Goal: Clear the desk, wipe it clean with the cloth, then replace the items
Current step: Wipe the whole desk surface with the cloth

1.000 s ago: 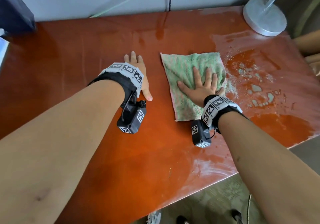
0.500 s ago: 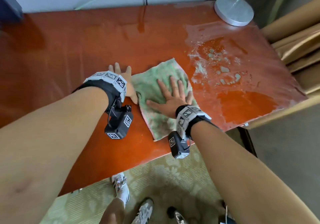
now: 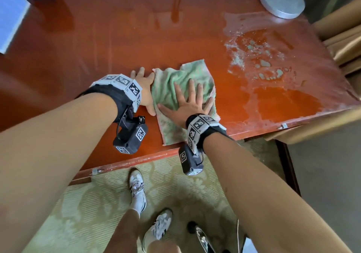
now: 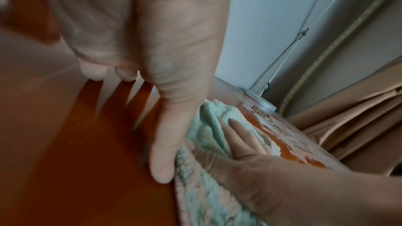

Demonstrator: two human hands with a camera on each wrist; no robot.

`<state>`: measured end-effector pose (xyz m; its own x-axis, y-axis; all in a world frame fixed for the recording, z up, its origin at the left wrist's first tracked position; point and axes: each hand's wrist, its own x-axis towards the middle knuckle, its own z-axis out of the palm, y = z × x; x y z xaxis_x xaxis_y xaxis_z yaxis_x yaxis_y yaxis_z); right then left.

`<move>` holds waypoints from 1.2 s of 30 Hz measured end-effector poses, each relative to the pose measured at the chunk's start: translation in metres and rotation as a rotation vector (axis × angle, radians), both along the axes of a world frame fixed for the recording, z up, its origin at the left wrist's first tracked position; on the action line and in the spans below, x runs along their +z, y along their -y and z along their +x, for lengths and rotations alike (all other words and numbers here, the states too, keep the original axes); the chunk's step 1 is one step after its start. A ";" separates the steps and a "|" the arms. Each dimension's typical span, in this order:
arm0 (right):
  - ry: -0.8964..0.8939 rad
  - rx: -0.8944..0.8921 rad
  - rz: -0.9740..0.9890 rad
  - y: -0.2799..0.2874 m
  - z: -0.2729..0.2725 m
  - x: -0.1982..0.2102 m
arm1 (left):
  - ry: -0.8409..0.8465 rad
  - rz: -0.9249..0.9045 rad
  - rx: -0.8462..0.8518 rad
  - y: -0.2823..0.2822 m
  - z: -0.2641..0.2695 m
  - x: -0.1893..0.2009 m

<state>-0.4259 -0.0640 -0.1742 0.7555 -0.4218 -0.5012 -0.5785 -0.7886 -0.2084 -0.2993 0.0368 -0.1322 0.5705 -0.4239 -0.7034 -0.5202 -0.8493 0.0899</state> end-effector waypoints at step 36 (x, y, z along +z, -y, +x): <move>0.163 -0.412 -0.216 -0.134 -0.004 -0.024 | 0.065 -0.036 0.034 -0.175 0.036 0.007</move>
<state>-0.4301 0.0701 -0.1977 0.5654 -0.7833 -0.2585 -0.8248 -0.5365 -0.1785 -0.2638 0.2120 -0.1254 0.6290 -0.4281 -0.6489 -0.4968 -0.8634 0.0880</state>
